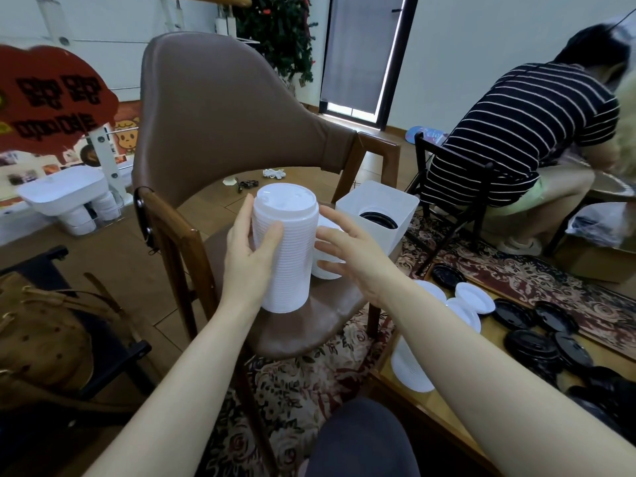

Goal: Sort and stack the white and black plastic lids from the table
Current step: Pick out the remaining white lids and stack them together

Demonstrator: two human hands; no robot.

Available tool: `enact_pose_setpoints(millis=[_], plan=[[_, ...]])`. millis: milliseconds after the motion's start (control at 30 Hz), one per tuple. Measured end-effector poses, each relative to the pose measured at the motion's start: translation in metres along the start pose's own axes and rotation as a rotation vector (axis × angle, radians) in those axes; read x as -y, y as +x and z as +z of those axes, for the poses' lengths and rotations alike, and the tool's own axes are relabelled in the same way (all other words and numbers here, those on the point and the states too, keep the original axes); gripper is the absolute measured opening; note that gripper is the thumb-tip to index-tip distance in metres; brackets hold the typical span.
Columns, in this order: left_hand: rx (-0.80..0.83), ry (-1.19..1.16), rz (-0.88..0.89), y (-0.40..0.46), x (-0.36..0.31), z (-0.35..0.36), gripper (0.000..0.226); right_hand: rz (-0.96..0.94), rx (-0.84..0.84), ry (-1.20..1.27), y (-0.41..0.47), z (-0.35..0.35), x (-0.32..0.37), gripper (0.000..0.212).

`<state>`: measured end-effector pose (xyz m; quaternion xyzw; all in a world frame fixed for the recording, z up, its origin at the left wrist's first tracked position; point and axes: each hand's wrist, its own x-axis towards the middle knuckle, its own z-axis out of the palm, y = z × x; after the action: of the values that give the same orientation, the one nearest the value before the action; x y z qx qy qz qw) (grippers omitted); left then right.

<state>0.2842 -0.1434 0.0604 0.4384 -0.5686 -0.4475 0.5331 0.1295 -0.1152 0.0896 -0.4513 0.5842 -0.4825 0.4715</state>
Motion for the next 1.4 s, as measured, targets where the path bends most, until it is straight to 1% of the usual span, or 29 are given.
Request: enact_pose_setpoints(millis=[67, 133, 233, 333, 400, 467, 533, 633, 767, 833, 1000, 1100, 1200, 1267, 1400], plan=[[-0.006, -0.002, -0.011, 0.0, -0.001, -0.002, 0.088, -0.003, 0.004, 0.002, -0.001, -0.001, 0.001, 0.047], [-0.016, 0.026, 0.018, -0.003, -0.003, -0.004, 0.079, -0.006, -0.002, -0.007, -0.002, -0.003, 0.001, 0.048], [-0.047, 0.169, 0.101, -0.01, -0.004, -0.005, 0.066, -0.002, -0.022, -0.006, -0.004, -0.007, 0.002, 0.049], [-0.094, 0.295, 0.212, -0.021, -0.003, -0.006, 0.064, -0.01, -0.036, 0.014, -0.008, -0.014, 0.001, 0.048], [-0.133, 0.32, 0.272, -0.034, -0.005, -0.002, 0.059, -0.022, -0.051, 0.019, -0.012, -0.022, -0.002, 0.047], [-0.142, 0.298, 0.313, -0.049, -0.009, 0.006, 0.052, -0.035, -0.071, 0.015, -0.019, -0.032, -0.007, 0.046], [-0.078, 0.256, 0.32, -0.062, -0.013, 0.02, 0.046, -0.036, -0.095, 0.026, -0.028, -0.046, -0.014, 0.044], [0.106, 0.214, 0.272, -0.071, -0.016, 0.047, 0.039, -0.019, -0.143, 0.03, -0.047, -0.072, -0.029, 0.04], [0.362, 0.296, 0.131, -0.075, -0.011, 0.092, 0.042, 0.02, -0.218, -0.074, -0.075, -0.115, -0.053, 0.041], [0.446, 0.337, 0.087, -0.075, -0.009, 0.114, 0.044, 0.043, -0.266, -0.138, -0.089, -0.139, -0.064, 0.041], [0.62, 0.451, 0.044, -0.064, -0.002, 0.173, 0.047, 0.113, -0.367, -0.26, -0.114, -0.201, -0.098, 0.051], [0.691, 0.502, 0.011, -0.05, 0.012, 0.205, 0.048, 0.147, -0.408, -0.29, -0.121, -0.229, -0.116, 0.049], [0.726, 0.513, -0.018, -0.036, 0.026, 0.229, 0.047, 0.187, -0.413, -0.404, -0.122, -0.247, -0.127, 0.044], [0.733, 0.519, -0.032, -0.028, 0.035, 0.237, 0.046, 0.2, -0.423, -0.525, -0.116, -0.258, -0.139, 0.044], [0.705, 0.538, -0.072, -0.015, 0.057, 0.241, 0.048, 0.154, -0.371, -0.832, -0.085, -0.261, -0.159, 0.041]])
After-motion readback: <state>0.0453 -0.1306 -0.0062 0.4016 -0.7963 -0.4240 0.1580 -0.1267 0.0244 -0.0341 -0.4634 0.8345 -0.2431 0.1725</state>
